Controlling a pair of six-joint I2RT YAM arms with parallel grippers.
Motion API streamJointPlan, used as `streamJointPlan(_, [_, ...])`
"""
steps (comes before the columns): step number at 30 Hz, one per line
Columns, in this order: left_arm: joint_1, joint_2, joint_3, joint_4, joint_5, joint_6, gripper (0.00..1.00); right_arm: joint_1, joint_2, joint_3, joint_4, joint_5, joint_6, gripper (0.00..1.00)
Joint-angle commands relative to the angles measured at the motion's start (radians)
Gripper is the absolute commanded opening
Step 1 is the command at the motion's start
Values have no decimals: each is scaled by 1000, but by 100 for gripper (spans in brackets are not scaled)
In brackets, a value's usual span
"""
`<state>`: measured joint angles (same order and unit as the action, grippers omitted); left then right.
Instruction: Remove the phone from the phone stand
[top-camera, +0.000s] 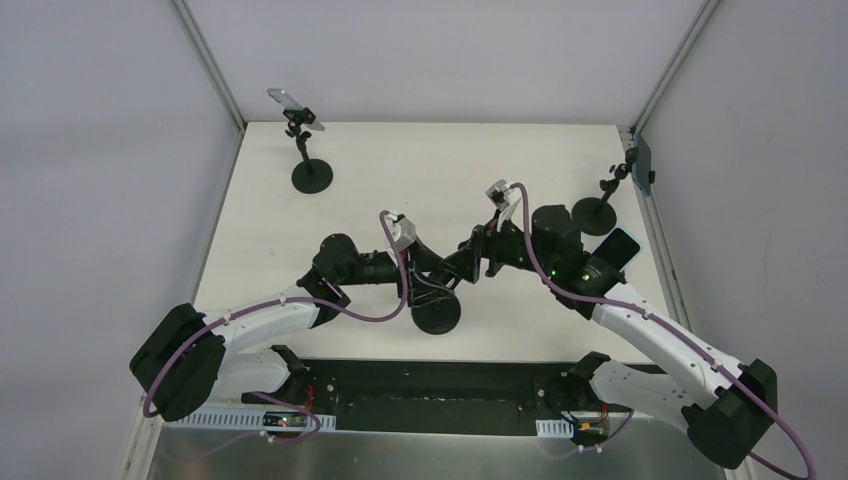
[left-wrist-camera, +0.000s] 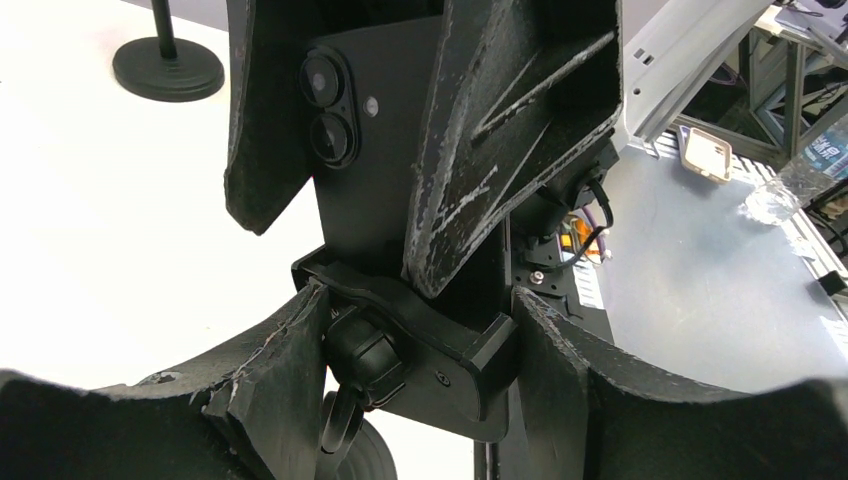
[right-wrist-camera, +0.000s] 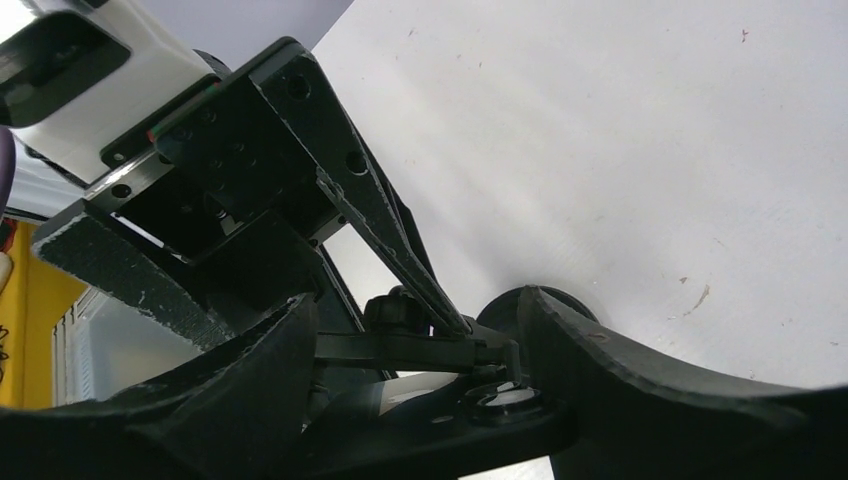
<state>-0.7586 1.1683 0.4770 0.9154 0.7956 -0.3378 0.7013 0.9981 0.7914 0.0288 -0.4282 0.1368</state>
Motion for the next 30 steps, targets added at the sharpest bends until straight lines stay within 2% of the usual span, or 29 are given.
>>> streamJointPlan(1, [-21, -26, -6, 42, 159, -44, 0, -21, -83, 92, -8, 159, -108, 0])
streamJointPlan(9, [-16, -24, -14, 39, 157, -44, 0, -22, -157, 171, -119, 226, -193, 0])
streamJointPlan(16, [-14, -11, -10, 39, 147, -50, 0, -20, -166, 225, -124, 230, -147, 0])
streamJointPlan(21, [-15, 0, 1, 38, 158, -63, 0, -19, -152, 206, -82, 194, -108, 0])
streamJointPlan(27, [-14, -21, 3, 38, 205, -52, 0, -2, -130, 167, -46, 79, -161, 0])
streamJointPlan(30, [-14, -26, 7, 37, 227, -52, 0, 23, -103, 176, -65, 70, -190, 0])
